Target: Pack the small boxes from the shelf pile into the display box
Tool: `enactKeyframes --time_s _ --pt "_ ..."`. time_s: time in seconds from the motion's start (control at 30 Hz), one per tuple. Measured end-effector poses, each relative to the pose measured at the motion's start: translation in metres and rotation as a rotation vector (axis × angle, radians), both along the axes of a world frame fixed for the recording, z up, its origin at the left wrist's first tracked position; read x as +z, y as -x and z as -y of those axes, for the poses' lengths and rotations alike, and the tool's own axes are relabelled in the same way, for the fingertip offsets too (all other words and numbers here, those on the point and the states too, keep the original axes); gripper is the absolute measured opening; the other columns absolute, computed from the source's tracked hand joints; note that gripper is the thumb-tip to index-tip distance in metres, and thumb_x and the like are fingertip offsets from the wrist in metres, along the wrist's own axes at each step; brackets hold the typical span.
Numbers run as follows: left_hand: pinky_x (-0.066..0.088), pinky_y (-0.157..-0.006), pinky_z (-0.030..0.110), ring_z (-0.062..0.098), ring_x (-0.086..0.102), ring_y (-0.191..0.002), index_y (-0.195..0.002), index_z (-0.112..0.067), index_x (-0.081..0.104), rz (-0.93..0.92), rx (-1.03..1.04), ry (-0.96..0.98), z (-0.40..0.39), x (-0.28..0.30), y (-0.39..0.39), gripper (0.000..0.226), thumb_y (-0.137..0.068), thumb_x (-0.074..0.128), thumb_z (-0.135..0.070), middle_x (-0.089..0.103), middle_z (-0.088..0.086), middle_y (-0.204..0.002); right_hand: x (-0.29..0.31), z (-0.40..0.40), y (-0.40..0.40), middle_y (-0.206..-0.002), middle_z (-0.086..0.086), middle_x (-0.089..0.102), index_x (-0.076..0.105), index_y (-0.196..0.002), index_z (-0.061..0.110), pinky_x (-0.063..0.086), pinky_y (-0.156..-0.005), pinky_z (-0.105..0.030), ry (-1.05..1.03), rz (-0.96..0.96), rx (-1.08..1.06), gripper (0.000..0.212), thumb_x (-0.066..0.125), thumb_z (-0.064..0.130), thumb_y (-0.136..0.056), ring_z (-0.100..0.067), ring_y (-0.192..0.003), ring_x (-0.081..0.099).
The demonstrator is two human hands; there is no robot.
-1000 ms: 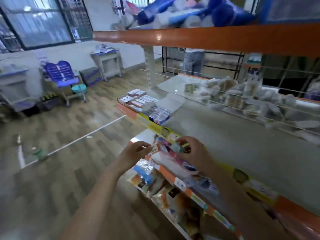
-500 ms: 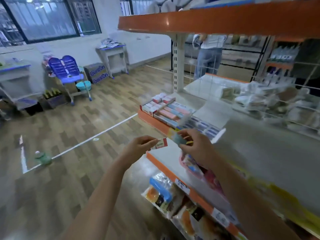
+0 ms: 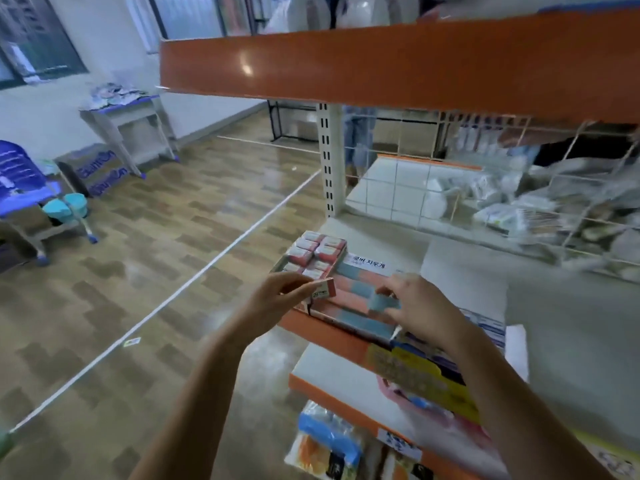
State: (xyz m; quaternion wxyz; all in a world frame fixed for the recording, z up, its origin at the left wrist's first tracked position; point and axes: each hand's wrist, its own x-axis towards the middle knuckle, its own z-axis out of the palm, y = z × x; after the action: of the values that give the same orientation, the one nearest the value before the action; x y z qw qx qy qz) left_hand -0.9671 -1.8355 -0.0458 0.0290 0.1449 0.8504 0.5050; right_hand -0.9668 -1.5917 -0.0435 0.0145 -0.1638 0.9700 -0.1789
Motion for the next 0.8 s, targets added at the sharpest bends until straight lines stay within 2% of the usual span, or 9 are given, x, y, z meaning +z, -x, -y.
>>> enactKeyframes --time_s 0.13,0.2,0.27,0.37,0.47,0.53,0.67,0.8 --pt "0.033 -0.054 0.01 -0.005 0.046 -0.058 -0.082 -0.022 0.067 -0.04 -0.125 -0.014 0.007 -0.001 0.041 0.011 -0.09 0.06 -0.017 0.055 -0.011 -0.065 -0.003 0.003 0.002 -0.118 0.003 0.05 0.059 -0.118 0.022 0.031 -0.077 -0.018 -0.09 0.062 -0.07 0.033 0.061 0.016 -0.085 -0.013 -0.107 0.049" --pt "0.036 -0.056 0.013 -0.004 0.048 -0.061 -0.083 -0.029 0.067 -0.045 -0.206 0.007 0.013 -0.004 0.062 0.009 -0.086 0.059 -0.032 0.059 -0.012 -0.067 -0.004 0.008 0.002 -0.115 0.004 0.051 0.061 -0.115 0.022 0.028 -0.073 -0.014 -0.094 0.064 -0.124 0.033 0.062 0.013 -0.084 -0.011 -0.104 0.049" --pt "0.038 -0.056 0.019 0.0 0.05 -0.061 -0.079 -0.04 0.065 -0.066 -0.229 0.079 0.02 -0.011 0.082 0.008 -0.082 0.058 -0.045 0.062 -0.015 -0.066 -0.005 0.015 0.0 -0.114 0.005 0.053 0.062 -0.112 0.023 0.032 -0.077 -0.015 -0.091 0.073 -0.195 0.032 0.062 0.01 -0.083 -0.01 -0.102 0.049" --pt "0.046 -0.059 0.027 0.008 0.058 -0.064 -0.078 -0.048 0.063 -0.1 -0.217 0.158 0.031 -0.022 0.108 0.005 -0.082 0.062 -0.045 0.066 -0.015 -0.069 -0.007 0.024 -0.001 -0.113 0.007 0.056 0.062 -0.106 0.025 0.038 -0.082 -0.019 -0.061 0.087 -0.319 0.031 0.064 0.007 -0.081 -0.008 -0.098 0.05" --pt "0.052 -0.064 0.028 0.002 0.062 -0.072 -0.085 -0.049 0.064 -0.105 -0.289 0.17 0.04 -0.029 0.122 0.007 -0.08 0.061 -0.052 0.067 -0.022 -0.078 -0.011 0.031 -0.007 -0.115 0.006 0.055 0.063 -0.109 0.023 0.035 -0.086 -0.019 -0.078 0.074 -0.406 0.029 0.065 0.011 -0.083 -0.01 -0.105 0.049" --pt "0.05 -0.062 0.022 -0.001 0.062 -0.072 -0.085 -0.05 0.063 -0.109 -0.312 0.169 0.043 -0.032 0.126 0.004 -0.081 0.063 -0.049 0.066 -0.024 -0.08 -0.016 0.036 -0.013 -0.116 0.007 0.053 0.064 -0.113 0.022 0.032 -0.091 -0.019 -0.093 0.05 -0.439 0.03 0.065 0.014 -0.085 -0.01 -0.108 0.046" --pt "0.044 -0.055 0.016 -0.004 0.059 -0.065 -0.081 -0.048 0.058 -0.129 -0.27 0.18 0.044 -0.035 0.124 0.011 -0.082 0.065 -0.039 0.065 -0.017 -0.072 -0.022 0.043 -0.021 -0.113 0.009 0.053 0.063 -0.118 0.024 0.029 -0.096 -0.019 -0.091 -0.001 -0.491 0.034 0.064 0.015 -0.086 -0.008 -0.11 0.042" --pt "0.037 -0.049 0.013 -0.009 0.055 -0.062 -0.084 -0.042 0.054 -0.241 -0.23 0.321 0.038 -0.029 0.124 0.008 -0.086 0.061 -0.038 0.057 -0.024 -0.074 -0.021 0.046 -0.023 -0.119 0.007 0.054 0.058 -0.121 0.027 0.031 -0.097 -0.025 -0.122 0.002 -0.515 0.036 0.062 0.018 -0.087 -0.011 -0.113 0.041"
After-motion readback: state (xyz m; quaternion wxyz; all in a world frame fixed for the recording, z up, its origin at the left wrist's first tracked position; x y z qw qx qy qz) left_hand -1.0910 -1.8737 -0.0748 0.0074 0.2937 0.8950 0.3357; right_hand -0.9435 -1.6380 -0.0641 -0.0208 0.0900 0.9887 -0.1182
